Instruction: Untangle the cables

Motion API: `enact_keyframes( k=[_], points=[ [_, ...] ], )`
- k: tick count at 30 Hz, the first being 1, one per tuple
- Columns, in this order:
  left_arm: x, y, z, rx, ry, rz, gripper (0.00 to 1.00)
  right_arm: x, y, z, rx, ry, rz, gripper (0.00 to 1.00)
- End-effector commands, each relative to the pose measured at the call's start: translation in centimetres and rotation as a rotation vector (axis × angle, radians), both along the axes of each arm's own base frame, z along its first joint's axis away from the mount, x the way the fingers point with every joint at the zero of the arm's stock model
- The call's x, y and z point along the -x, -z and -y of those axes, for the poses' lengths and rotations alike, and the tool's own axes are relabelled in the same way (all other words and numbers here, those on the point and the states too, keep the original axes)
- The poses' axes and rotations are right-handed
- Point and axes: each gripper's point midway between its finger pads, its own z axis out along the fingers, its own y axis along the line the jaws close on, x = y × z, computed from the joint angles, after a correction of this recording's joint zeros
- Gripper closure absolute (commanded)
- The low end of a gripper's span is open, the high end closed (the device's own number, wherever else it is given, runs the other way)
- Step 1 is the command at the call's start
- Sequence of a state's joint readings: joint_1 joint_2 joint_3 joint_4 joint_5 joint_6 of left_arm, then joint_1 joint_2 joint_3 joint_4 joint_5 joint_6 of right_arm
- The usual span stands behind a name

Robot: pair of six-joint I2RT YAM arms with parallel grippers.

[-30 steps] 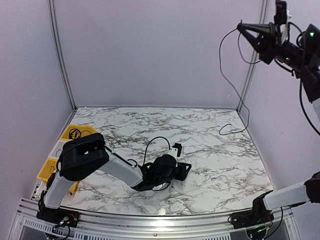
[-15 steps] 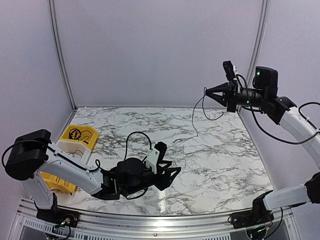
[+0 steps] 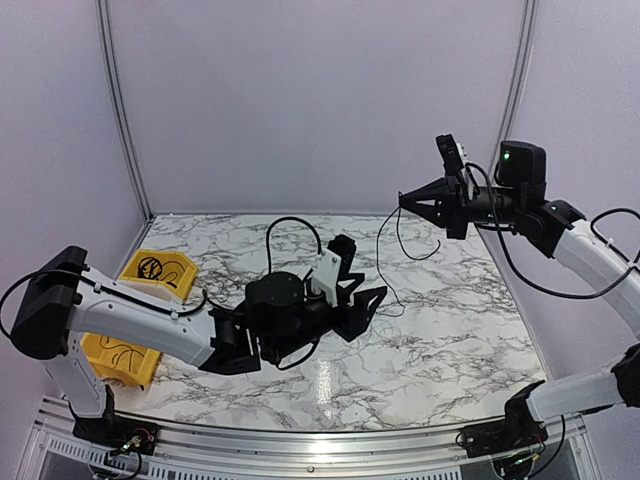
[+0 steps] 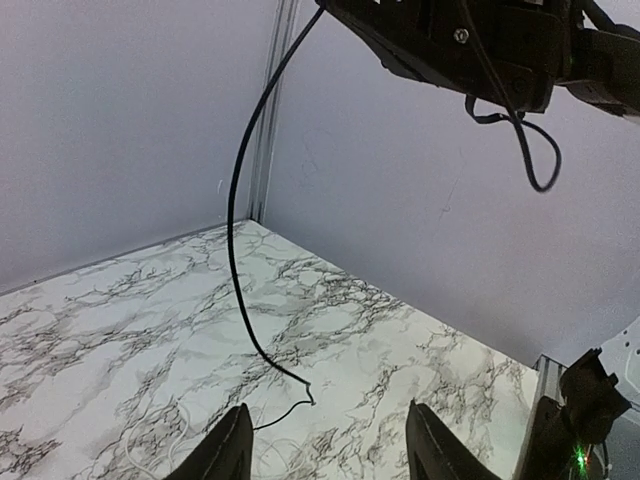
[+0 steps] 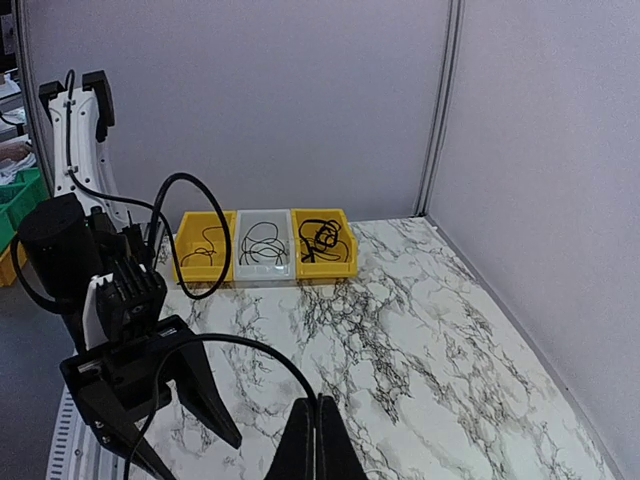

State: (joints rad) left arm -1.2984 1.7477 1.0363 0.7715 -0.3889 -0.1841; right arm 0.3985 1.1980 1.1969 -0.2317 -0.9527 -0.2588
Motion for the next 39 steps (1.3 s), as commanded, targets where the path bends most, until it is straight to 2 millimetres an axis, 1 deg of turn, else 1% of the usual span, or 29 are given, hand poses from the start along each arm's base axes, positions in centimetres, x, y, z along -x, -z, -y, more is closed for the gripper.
enact_keyframes(
  k=[1, 5, 6, 8, 10, 13, 16, 18, 19, 21, 23, 25, 26, 27, 29, 31, 33, 34, 36, 39],
  points=[
    [-2.1, 0.6, 1.6, -0.018, -0.01, -0.025, 0.47, 1.8, -2.5, -0.2, -0.041, -0.055, 0.05, 1.0],
    [-4.3, 0.4, 2.0, 0.039, -0.036, -0.082, 0.53, 2.2, -2.5, -0.1, -0.044, -0.061, 0.051, 1.0],
    [-4.9, 0.5, 2.1, 0.049, -0.042, -0.099, 0.56, 2.4, -2.5, -0.1, -0.045, -0.064, 0.054, 1.0],
    [-6.1, 0.9, 2.1, 0.077, -0.041, -0.144, 0.63, 2.6, -2.7, 0.0, -0.046, -0.068, 0.057, 1.0],
    [-6.9, 1.4, 2.3, 0.097, -0.023, -0.186, 0.67, 2.7, -2.7, 0.0, -0.048, -0.071, 0.056, 1.0],
    [-7.2, 1.7, 2.7, 0.084, -0.008, -0.176, 0.75, 2.8, -2.6, -0.1, -0.049, -0.075, 0.053, 1.0],
    [-6.8, 1.6, 3.4, 0.069, 0.026, -0.153, 0.91, 2.7, -2.1, 0.0, -0.045, -0.065, 0.054, 1.0],
    [-6.7, 1.3, 3.2, 0.063, 0.032, -0.136, 1.0, 2.6, -1.8, 0.1, -0.038, -0.051, 0.061, 1.0],
    [-6.8, 0.9, 2.9, 0.06, 0.024, -0.121, 1.0, 2.5, -1.5, 0.1, -0.032, -0.044, 0.064, 1.0],
    [-6.8, -1.0, 1.6, 0.064, -0.006, -0.074, 1.0, 2.2, -0.7, 0.3, -0.007, -0.023, 0.074, 0.99],
    [-6.8, -3.0, 0.2, 0.069, -0.027, -0.029, 1.0, 1.6, 0.6, 0.7, 0.029, 0.02, 0.091, 0.88],
    [-6.8, -5.2, -1.4, 0.062, -0.052, 0.005, 1.0, 1.5, 2.7, 1.0, 0.068, 0.041, 0.091, 0.75],
    [-7.1, -5.9, -2.3, 0.034, -0.07, 0.015, 1.0, 1.5, 3.6, 1.1, 0.085, 0.047, 0.094, 0.7],
    [-7.1, -7.2, -3.3, 0.015, -0.087, 0.038, 1.0, 1.5, 4.7, 1.3, 0.102, 0.05, 0.093, 0.66],
    [-7.5, -8.1, -5.2, -0.052, -0.138, 0.05, 1.0, 1.5, 6.9, 2.0, 0.13, 0.064, 0.104, 0.54],
    [-8.1, -8.1, -7.3, -0.138, -0.197, 0.046, 1.0, 1.4, 9.5, 2.9, 0.172, 0.083, 0.105, 0.47],
    [-8.7, -7.4, -9.8, -0.227, -0.261, 0.021, 1.0, 0.7, 11.0, 3.5, 0.203, 0.116, 0.097, 0.46],
    [-9.1, -7.1, -11.0, -0.27, -0.289, 0.005, 1.0, 0.5, 11.5, 3.6, 0.212, 0.118, 0.097, 0.46],
    [-9.7, -5.8, -13.8, -0.371, -0.344, -0.025, 1.0, 0.1, 12.0, 3.5, 0.223, 0.122, 0.097, 0.46],
    [-10.6, -4.5, -18.8, -0.474, -0.459, -0.049, 1.0, -0.3, 12.5, 3.6, 0.245, 0.139, 0.104, 0.45]
  ],
)
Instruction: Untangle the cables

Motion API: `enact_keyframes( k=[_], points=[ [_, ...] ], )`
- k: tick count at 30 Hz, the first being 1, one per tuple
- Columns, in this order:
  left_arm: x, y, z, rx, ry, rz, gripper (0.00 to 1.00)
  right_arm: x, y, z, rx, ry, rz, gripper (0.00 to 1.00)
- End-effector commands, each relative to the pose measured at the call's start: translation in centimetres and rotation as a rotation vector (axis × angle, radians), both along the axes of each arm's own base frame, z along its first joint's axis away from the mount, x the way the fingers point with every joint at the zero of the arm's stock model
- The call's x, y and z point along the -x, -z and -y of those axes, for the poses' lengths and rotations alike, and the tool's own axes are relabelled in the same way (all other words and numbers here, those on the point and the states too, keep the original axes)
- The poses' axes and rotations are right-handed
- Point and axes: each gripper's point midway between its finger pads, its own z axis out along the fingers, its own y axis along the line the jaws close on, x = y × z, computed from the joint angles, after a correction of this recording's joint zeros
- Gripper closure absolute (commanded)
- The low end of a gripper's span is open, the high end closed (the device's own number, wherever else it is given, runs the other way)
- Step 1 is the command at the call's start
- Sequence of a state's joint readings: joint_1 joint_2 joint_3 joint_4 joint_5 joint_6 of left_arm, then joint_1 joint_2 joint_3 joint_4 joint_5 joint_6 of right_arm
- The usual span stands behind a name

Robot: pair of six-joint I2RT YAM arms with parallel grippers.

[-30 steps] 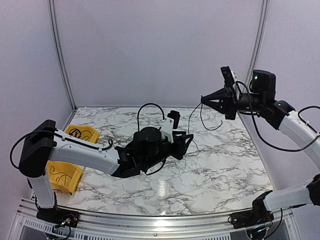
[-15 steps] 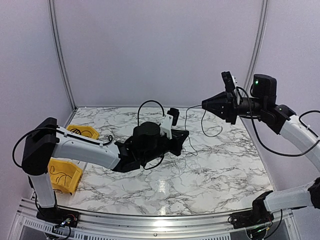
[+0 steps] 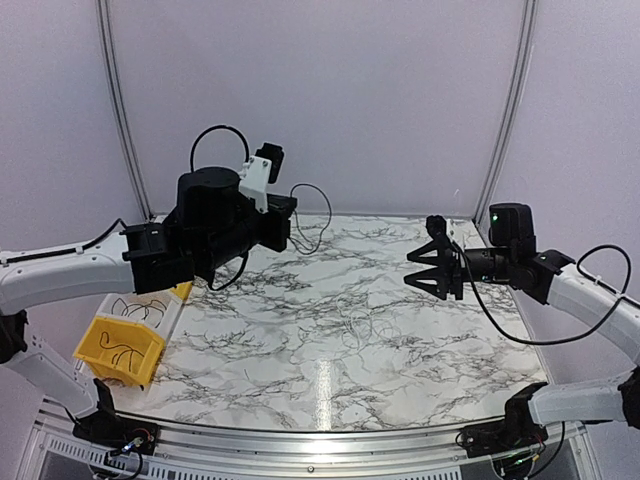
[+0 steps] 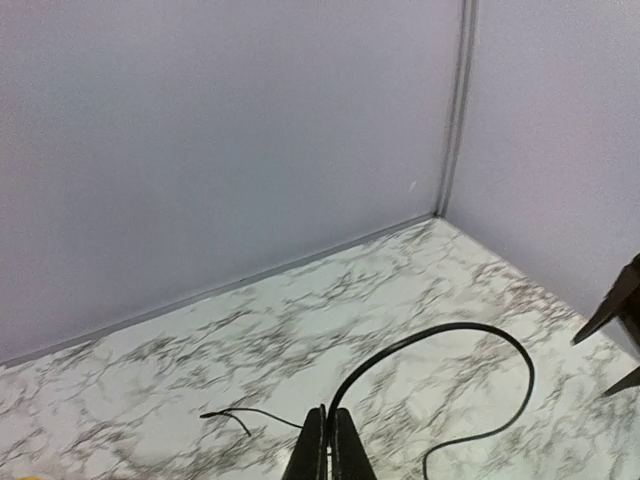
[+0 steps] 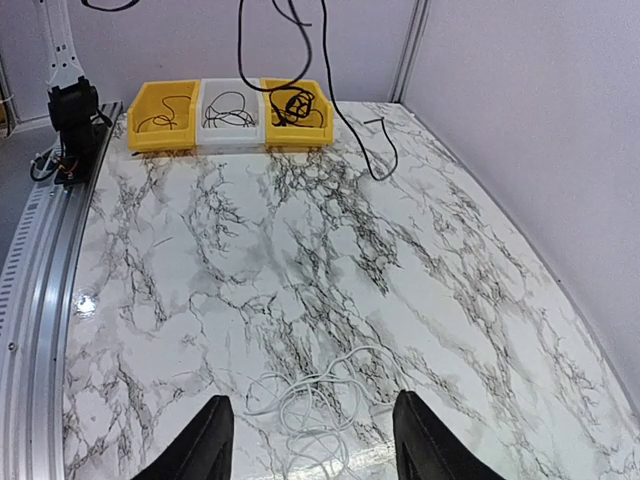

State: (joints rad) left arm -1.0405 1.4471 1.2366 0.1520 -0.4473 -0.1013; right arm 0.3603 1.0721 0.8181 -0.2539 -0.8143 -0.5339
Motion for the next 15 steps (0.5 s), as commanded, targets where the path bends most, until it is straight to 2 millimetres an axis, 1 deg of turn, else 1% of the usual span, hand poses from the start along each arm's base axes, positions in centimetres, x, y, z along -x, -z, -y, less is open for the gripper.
enact_keyframes(
  k=[1, 5, 6, 8, 11, 15],
  points=[
    [-1.2, 5.3, -7.9, -0.299, -0.195, -0.098, 1.0, -1.2, -0.3, 0.4, 0.039, 0.034, 0.088, 0.46],
    [-2.0, 4.4, -13.5, -0.288, -0.301, -0.1, 1.0, -1.8, 0.6, 0.8, 0.074, 0.061, 0.104, 0.46],
    [-2.1, 3.8, -14.9, -0.271, -0.328, -0.095, 1.0, -1.8, 0.8, 0.8, 0.082, 0.062, 0.103, 0.46],
    [-2.4, 3.4, -17.2, -0.26, -0.377, -0.095, 1.0, -2.0, 1.1, 0.9, 0.095, 0.071, 0.106, 0.45],
    [-2.8, 3.4, -20.4, -0.257, -0.453, -0.105, 1.0, -2.1, 1.3, 1.0, 0.104, 0.078, 0.115, 0.46],
    [-3.5, 4.4, -23.9, -0.265, -0.535, -0.129, 1.0, -2.2, 1.6, 1.1, 0.112, 0.075, 0.115, 0.46]
  ],
)
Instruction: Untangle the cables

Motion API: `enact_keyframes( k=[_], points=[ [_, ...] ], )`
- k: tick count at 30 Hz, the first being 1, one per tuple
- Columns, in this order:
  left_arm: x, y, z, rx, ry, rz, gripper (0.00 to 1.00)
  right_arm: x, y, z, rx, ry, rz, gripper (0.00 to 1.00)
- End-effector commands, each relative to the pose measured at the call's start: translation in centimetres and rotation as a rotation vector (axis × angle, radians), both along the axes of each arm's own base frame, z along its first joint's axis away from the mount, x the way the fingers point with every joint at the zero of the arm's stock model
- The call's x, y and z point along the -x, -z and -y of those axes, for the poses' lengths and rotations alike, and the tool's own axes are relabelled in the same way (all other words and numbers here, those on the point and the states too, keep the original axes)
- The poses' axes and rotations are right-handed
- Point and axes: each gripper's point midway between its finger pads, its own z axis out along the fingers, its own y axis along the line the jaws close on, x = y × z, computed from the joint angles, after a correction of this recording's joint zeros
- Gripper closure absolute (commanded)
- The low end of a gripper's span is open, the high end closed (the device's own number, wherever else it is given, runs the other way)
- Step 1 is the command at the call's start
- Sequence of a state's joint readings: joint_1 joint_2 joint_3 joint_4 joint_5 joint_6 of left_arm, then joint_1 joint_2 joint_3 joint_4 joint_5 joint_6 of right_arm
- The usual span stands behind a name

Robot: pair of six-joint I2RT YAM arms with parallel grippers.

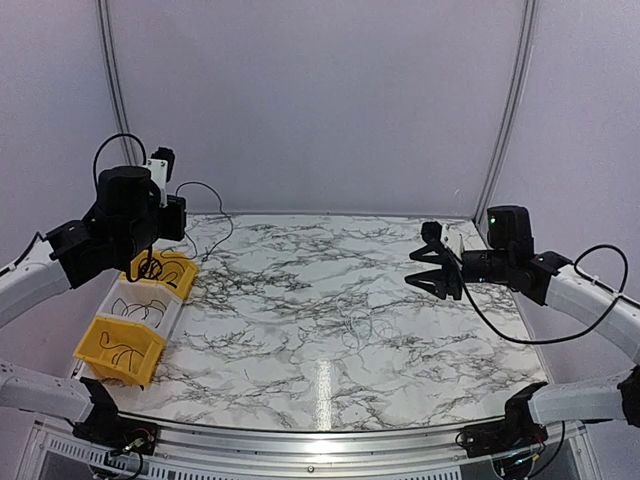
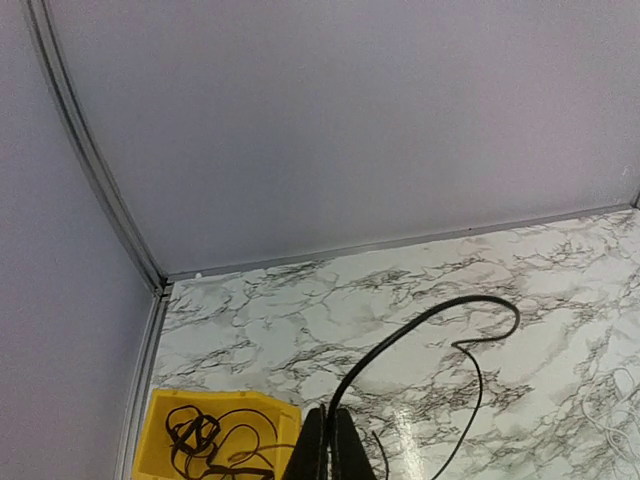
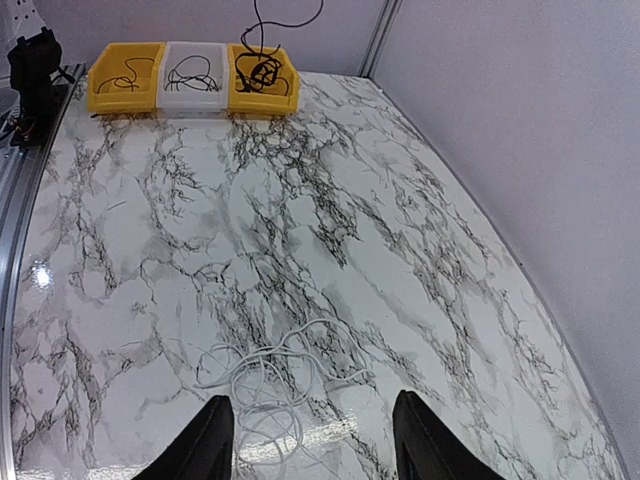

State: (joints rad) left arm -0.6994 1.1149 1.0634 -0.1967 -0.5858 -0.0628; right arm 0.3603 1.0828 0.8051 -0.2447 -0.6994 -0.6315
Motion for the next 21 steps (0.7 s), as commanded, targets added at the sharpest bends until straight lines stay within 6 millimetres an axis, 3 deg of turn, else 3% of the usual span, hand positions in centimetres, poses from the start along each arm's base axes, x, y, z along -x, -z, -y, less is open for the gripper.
enact_keyframes(
  k=[1, 12, 21],
  points=[
    [-0.3, 2.3, -4.0, -0.054, -0.092, -0.056, 1.0, -0.5, 0.3, 0.2, 0.024, 0.011, 0.02, 0.46],
    [-3.1, 5.5, -10.5, -0.035, -0.223, -0.105, 1.0, -0.7, 1.4, 0.2, 0.056, 0.004, 0.005, 0.46],
    [-3.9, 8.9, -14.9, 0.028, -0.32, -0.154, 1.0, -0.7, 1.6, 0.2, 0.063, 0.004, 0.006, 0.46]
  ],
)
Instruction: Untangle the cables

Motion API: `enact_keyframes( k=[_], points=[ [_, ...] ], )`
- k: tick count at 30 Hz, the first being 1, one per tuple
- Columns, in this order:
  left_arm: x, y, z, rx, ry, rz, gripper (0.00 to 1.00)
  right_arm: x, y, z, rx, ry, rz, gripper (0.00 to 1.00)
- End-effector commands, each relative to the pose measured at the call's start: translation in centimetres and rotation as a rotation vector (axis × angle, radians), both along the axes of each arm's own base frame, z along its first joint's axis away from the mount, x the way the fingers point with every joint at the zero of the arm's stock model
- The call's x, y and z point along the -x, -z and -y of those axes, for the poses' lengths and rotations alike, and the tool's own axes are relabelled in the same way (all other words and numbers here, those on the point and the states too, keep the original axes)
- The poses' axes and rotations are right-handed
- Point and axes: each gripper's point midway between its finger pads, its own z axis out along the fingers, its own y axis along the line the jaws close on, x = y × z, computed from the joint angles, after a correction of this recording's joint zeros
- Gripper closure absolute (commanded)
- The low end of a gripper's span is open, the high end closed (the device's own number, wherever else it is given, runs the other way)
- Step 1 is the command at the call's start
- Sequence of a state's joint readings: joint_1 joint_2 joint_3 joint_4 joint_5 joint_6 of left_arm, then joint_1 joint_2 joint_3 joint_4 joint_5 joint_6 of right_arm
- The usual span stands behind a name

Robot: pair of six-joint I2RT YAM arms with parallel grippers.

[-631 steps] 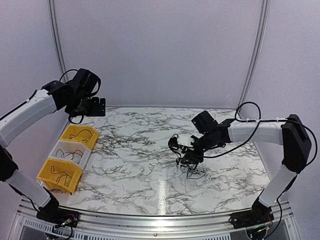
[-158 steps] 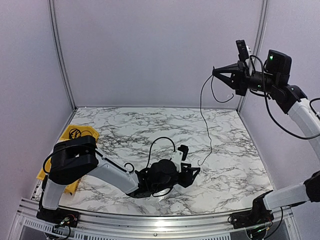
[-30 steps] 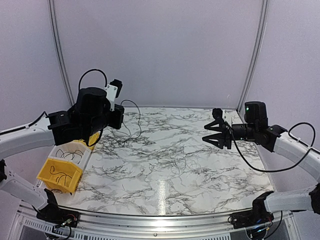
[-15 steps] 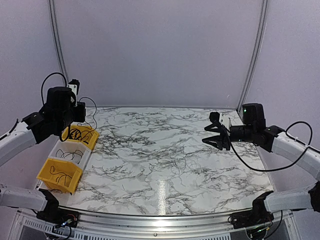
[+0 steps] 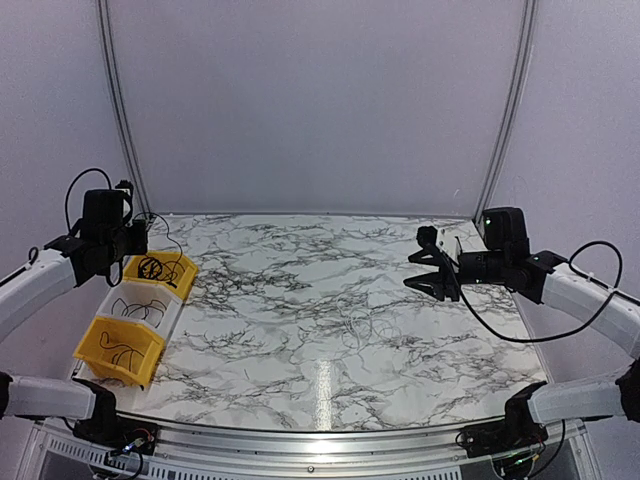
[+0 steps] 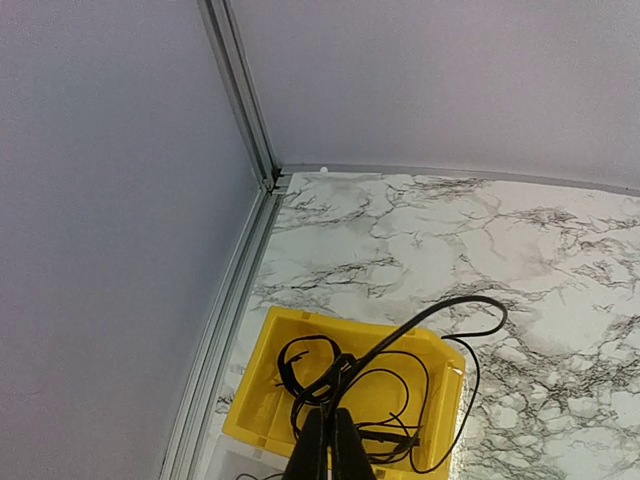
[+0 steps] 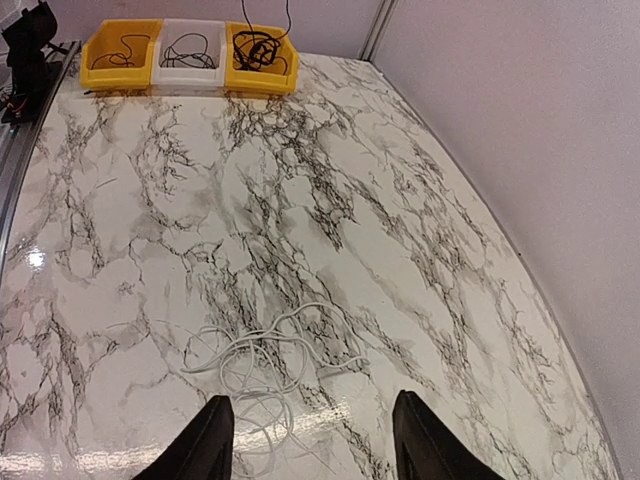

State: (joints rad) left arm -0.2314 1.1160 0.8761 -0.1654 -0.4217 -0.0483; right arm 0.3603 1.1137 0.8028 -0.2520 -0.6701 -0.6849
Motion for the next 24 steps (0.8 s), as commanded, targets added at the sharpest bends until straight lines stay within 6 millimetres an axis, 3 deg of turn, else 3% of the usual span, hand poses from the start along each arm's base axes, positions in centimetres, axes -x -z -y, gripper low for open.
enact_keyframes(
  k=[1, 9, 13, 24],
  points=[
    [-0.8, 0.6, -1.0, 0.048, -0.025, 0.022, 1.0, -0.1, 0.3, 0.1, 0.014, 0.0, -0.007, 0.46],
    [-1.6, 3.3, -4.3, 0.017, -0.139, -0.036, 1.0, 0.0, 0.6, 0.0, 0.027, -0.008, -0.02, 0.46],
    [-1.1, 4.8, -5.7, -0.002, -0.191, -0.07, 1.0, 0.1, 0.4, 0.0, 0.025, -0.01, -0.012, 0.46],
    [0.9, 6.6, -6.4, -0.034, -0.208, -0.118, 1.0, 0.3, 0.4, 0.0, 0.026, -0.019, -0.012, 0.46]
  ],
)
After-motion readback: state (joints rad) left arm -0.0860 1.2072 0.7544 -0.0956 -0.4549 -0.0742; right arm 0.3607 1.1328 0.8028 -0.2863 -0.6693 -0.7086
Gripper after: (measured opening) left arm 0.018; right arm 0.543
